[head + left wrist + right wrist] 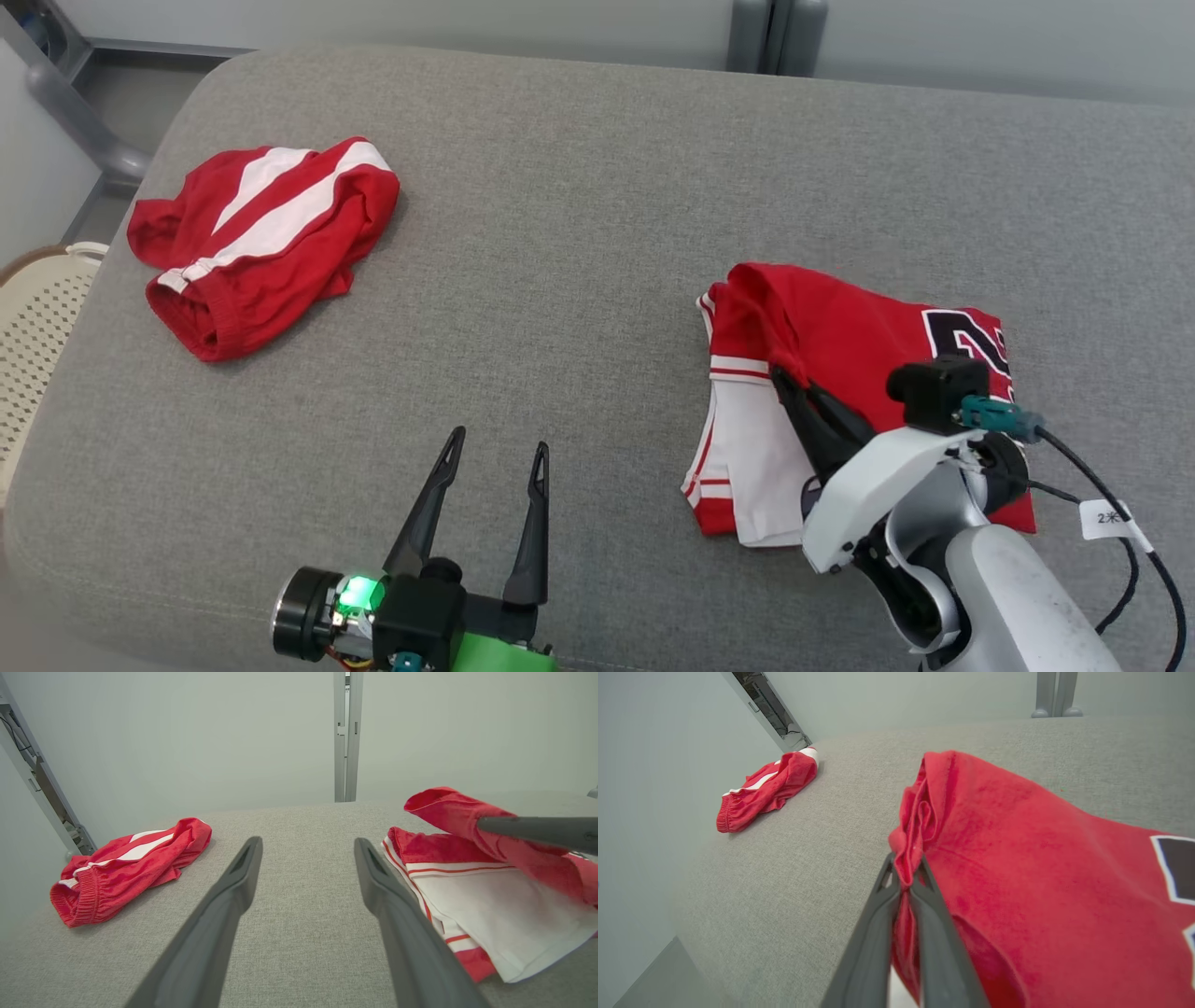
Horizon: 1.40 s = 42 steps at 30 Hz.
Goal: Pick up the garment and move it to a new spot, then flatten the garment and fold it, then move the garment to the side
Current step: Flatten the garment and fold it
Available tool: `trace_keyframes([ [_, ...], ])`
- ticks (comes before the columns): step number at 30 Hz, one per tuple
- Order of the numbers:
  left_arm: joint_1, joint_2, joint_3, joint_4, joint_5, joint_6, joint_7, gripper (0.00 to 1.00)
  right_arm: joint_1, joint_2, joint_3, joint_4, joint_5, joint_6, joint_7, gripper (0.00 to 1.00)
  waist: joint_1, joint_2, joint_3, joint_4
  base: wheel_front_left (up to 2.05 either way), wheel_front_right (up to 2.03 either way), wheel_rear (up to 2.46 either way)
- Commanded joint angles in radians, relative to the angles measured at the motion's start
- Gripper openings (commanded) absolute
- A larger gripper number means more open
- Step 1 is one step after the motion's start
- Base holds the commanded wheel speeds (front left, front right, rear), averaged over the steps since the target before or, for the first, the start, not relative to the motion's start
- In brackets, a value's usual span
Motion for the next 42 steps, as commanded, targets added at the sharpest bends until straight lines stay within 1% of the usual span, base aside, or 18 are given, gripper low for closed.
trace_keyframes([
  [1, -0.017, -0.001, 0.0, -0.002, -0.008, 0.007, 0.0, 1.0, -0.019, 0.002, 0.009, 0.019, -0.014, -0.001, -0.018, 0.44, 0.0, 0.0, 0.013, 0.011, 0.0, 0.0, 0.0],
  [2, -0.019, -0.001, -0.001, -0.002, -0.009, 0.009, 0.0, 1.0, -0.024, 0.007, 0.016, 0.031, -0.016, -0.001, -0.026, 1.0, 0.0, 0.0, 0.015, 0.012, 0.0, 0.0, 0.0],
  [6, -0.023, -0.001, -0.001, 0.002, -0.013, 0.01, 0.0, 1.0, -0.038, 0.024, 0.048, 0.049, 0.024, -0.001, -0.047, 1.0, 0.0, 0.0, 0.02, 0.011, 0.0, 0.0, 0.0],
  [8, -0.021, -0.001, 0.003, 0.005, -0.015, 0.014, 0.0, 1.0, -0.045, 0.02, 0.042, 0.03, 0.046, -0.001, -0.066, 1.0, 0.0, 0.0, 0.014, 0.003, 0.0, 0.0, 0.0],
  [10, -0.014, -0.001, 0.009, 0.006, -0.013, 0.017, 0.0, 1.0, -0.048, 0.001, 0.021, 0.005, 0.053, -0.001, -0.098, 1.0, 0.0, 0.0, 0.002, -0.013, 0.0, 0.0, 0.0],
  [12, -0.005, -0.001, 0.016, 0.007, -0.009, 0.016, 0.0, 1.0, -0.045, -0.014, -0.007, -0.015, 0.061, -0.001, -0.146, 1.0, 0.0, 0.0, -0.013, -0.034, 0.0, 0.0, 0.0],
  [14, 0.001, -0.001, 0.021, 0.006, -0.006, 0.012, 0.0, 1.0, -0.048, -0.053, -0.03, -0.027, 0.04, -0.001, -0.214, 1.0, 0.0, 0.0, -0.027, -0.057, 0.0, 0.0, 0.0],
  [18, 0.015, 0.0, 0.048, 0.005, -0.014, 0.01, 0.0, 1.0, -0.036, -0.091, -0.069, 0.018, 0.033, -0.001, -0.346, 1.0, 0.0, 0.0, -0.062, -0.115, 0.0, 0.0, 0.0],
  [22, 0.047, 0.0, 0.084, 0.009, -0.029, 0.01, 0.0, 1.0, -0.029, -0.107, -0.06, 0.087, 0.005, -0.001, -0.438, 1.0, 0.0, 0.0, -0.11, -0.177, 0.0, 0.0, 0.0],
  [27, 0.085, 0.0, 0.115, 0.01, -0.044, 0.002, 0.0, 1.0, 0.001, -0.121, -0.033, 0.148, -0.066, -0.001, -0.472, 1.0, 0.0, 0.0, -0.165, -0.232, 0.0, 0.0, 0.0],
  [29, 0.094, 0.0, 0.125, 0.006, -0.047, 0.001, 0.0, 1.0, 0.012, -0.118, -0.037, 0.123, -0.096, -0.001, -0.474, 1.0, 0.0, 0.0, -0.178, -0.247, 0.0, 0.0, 0.0],
  [36, 0.129, 0.0, 0.164, 0.0, -0.038, -0.006, 0.0, 1.0, 0.159, -0.075, -0.102, 0.04, -0.161, -0.001, -0.473, 1.0, 0.0, 0.0, -0.226, -0.268, 0.0, 0.0, 0.0],
  [40, 0.157, 0.0, 0.194, -0.004, -0.039, -0.009, 0.0, 1.0, 0.229, -0.05, -0.121, 0.028, -0.201, -0.001, -0.472, 1.0, 0.0, 0.0, -0.249, -0.273, 0.0, 0.0, 0.0],
  [42, 0.171, 0.0, 0.205, -0.008, -0.042, -0.011, 0.0, 1.0, 0.257, -0.053, -0.103, 0.033, -0.217, -0.001, -0.473, 1.0, 0.0, 0.0, -0.259, -0.272, 0.0, 0.0, 0.0],
])
